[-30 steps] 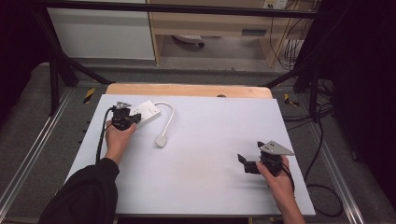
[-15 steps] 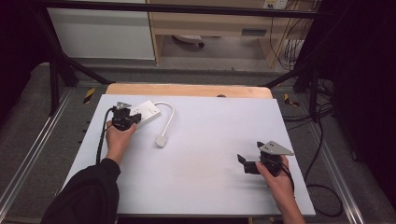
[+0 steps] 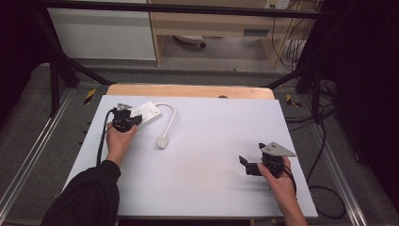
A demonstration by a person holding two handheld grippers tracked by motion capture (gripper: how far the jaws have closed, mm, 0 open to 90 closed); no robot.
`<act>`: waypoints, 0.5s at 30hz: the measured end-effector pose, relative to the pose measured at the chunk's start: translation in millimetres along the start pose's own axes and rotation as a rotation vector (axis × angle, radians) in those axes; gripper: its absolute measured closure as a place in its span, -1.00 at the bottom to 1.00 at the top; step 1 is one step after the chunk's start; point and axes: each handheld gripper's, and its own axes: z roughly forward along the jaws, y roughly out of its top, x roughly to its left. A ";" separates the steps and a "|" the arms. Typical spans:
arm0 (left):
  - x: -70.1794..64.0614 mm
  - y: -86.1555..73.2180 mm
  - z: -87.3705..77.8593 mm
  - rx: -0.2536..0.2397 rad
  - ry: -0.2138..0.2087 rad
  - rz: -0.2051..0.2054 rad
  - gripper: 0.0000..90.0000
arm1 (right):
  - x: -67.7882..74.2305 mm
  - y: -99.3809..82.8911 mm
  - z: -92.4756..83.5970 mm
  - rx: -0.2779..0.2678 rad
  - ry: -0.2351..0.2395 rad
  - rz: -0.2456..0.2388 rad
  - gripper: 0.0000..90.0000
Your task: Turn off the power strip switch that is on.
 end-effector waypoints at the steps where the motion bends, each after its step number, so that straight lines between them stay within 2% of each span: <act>1: 0.3 -0.6 0.0 -0.005 -0.002 -0.003 1.00 | 0.0 0.0 -0.1 0.000 0.000 0.000 -0.91; 15: -1.8 -0.5 1.4 -0.010 -0.003 0.002 1.00 | 0.1 -0.2 1.1 0.002 0.004 0.005 -0.91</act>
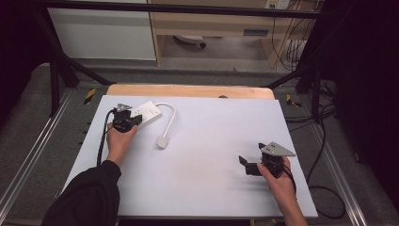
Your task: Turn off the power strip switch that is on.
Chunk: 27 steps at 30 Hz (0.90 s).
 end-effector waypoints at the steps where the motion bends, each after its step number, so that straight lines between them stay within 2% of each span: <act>1: -0.3 0.0 0.3 -0.001 -0.005 -0.002 1.00 | -0.2 0.0 0.0 0.000 0.001 0.000 -0.91; 16: -0.6 2.3 1.5 0.008 -0.010 -0.019 1.00 | -0.3 0.1 0.2 -0.001 0.001 -0.003 -0.91; 18: -0.2 2.2 1.2 0.006 -0.010 -0.034 1.00 | -0.5 0.1 0.1 -0.001 0.001 -0.003 -0.91; 21: -0.5 2.8 0.0 -0.004 -0.001 -0.027 1.00 | -0.6 0.2 -0.2 -0.003 0.000 -0.003 -0.91; 27: -3.0 5.3 -2.9 -0.016 -0.009 -0.012 1.00 | -0.8 0.2 -0.3 -0.003 0.000 -0.004 -0.91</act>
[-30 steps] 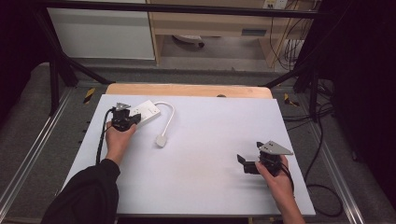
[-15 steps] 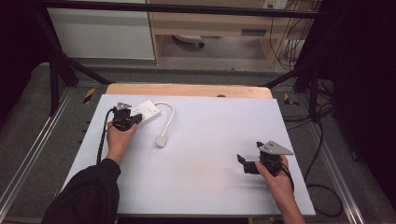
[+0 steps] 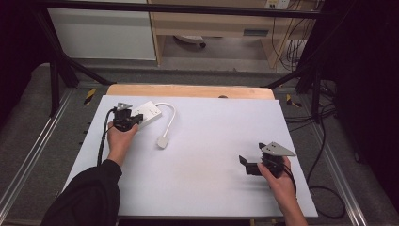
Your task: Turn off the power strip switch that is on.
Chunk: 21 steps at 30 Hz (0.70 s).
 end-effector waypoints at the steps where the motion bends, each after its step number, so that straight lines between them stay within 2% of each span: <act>1: -0.4 0.4 -0.3 -0.003 0.000 0.000 1.00 | 0.1 0.1 0.0 0.000 0.000 0.000 -0.91; 9: -5.2 4.2 -4.1 -0.033 -0.018 0.006 1.00 | 0.1 0.0 0.1 0.001 0.000 0.000 -0.91; 13: -8.4 6.2 -6.5 -0.050 -0.013 0.009 0.99 | 0.0 0.0 0.0 0.001 0.000 0.001 -0.91; 17: -11.7 8.7 -8.5 -0.075 -0.005 0.023 0.82 | 0.0 0.0 0.0 0.000 0.000 0.001 -0.91; 21: -14.7 10.4 -8.8 -0.095 0.009 0.034 0.48 | 0.1 0.1 0.0 0.000 0.000 0.002 -0.91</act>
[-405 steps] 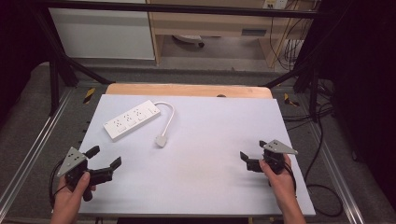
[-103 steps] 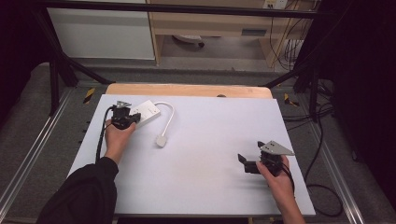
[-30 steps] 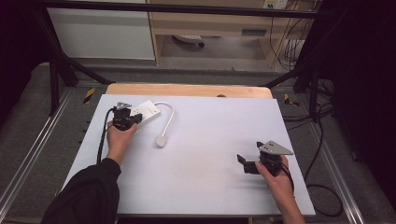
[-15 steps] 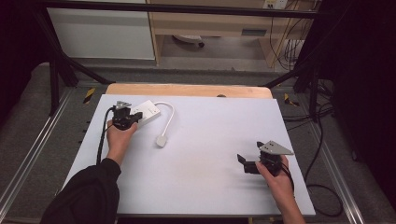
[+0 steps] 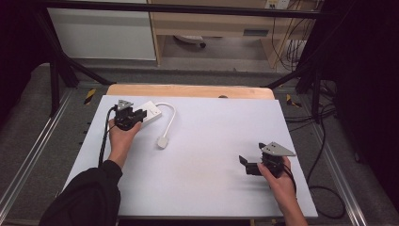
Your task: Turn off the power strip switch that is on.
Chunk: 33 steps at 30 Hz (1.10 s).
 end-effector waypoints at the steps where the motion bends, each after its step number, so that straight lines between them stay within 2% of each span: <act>1: -0.9 0.3 0.5 -0.006 -0.001 -0.003 0.39 | -0.1 0.0 0.0 -0.001 0.000 -0.001 -0.91; 4: -2.5 1.5 0.3 -0.014 0.006 -0.004 0.07 | -0.1 -0.1 0.1 0.001 0.000 0.000 -0.91; 9: -3.9 3.4 0.0 -0.017 -0.002 -0.021 -0.24 | 0.0 -0.1 0.1 0.001 0.000 0.000 -0.91; 12: -5.5 4.3 -0.4 -0.027 -0.005 -0.008 -0.49 | 0.1 -0.1 0.1 0.001 0.000 -0.001 -0.91; 16: -8.0 4.6 -0.6 -0.033 -0.024 -0.014 -0.73 | 0.1 -0.1 0.2 0.001 0.000 -0.002 -0.91; 19: -10.5 5.8 -2.6 -0.036 -0.035 -0.014 -0.79 | 0.0 0.0 0.1 0.000 0.000 -0.001 -0.92; 33: -24.4 11.9 -23.7 -0.040 -0.063 -0.011 -0.79 | 0.5 0.5 -0.4 -0.006 0.012 0.005 -0.94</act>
